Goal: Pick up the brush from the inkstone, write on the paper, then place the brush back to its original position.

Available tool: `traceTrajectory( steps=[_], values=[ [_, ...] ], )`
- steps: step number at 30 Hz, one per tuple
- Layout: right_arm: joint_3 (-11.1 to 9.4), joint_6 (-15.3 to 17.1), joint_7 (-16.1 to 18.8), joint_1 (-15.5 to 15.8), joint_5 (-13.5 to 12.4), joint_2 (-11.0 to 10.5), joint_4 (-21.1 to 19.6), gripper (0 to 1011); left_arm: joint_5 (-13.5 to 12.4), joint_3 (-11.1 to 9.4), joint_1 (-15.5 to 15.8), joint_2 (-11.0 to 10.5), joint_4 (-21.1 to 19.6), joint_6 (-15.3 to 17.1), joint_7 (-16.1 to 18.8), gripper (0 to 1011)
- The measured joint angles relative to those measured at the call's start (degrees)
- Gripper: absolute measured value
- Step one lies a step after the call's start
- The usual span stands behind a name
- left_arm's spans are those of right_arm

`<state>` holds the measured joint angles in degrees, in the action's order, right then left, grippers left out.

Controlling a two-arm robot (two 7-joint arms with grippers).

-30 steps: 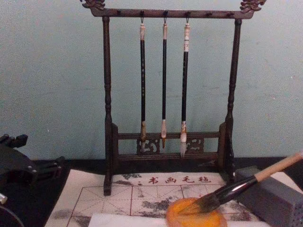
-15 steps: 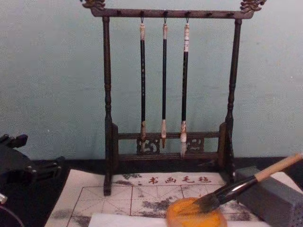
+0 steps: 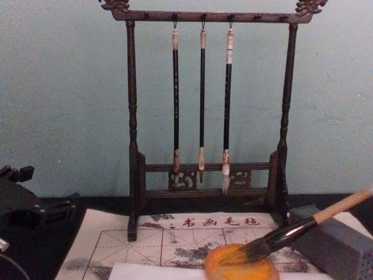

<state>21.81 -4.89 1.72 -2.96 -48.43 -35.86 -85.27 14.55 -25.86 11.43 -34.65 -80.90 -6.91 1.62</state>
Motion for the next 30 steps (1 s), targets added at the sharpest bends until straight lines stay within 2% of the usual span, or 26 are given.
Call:
traceTrajectory(
  steps=[30],
  values=[
    [0.0, 0.0, 0.0, 0.0, 0.0, 0.0, 0.0, 1000, 0.0, 0.0, 0.0, 0.0, 0.0, 0.0, 0.0, 1001]
  ],
)
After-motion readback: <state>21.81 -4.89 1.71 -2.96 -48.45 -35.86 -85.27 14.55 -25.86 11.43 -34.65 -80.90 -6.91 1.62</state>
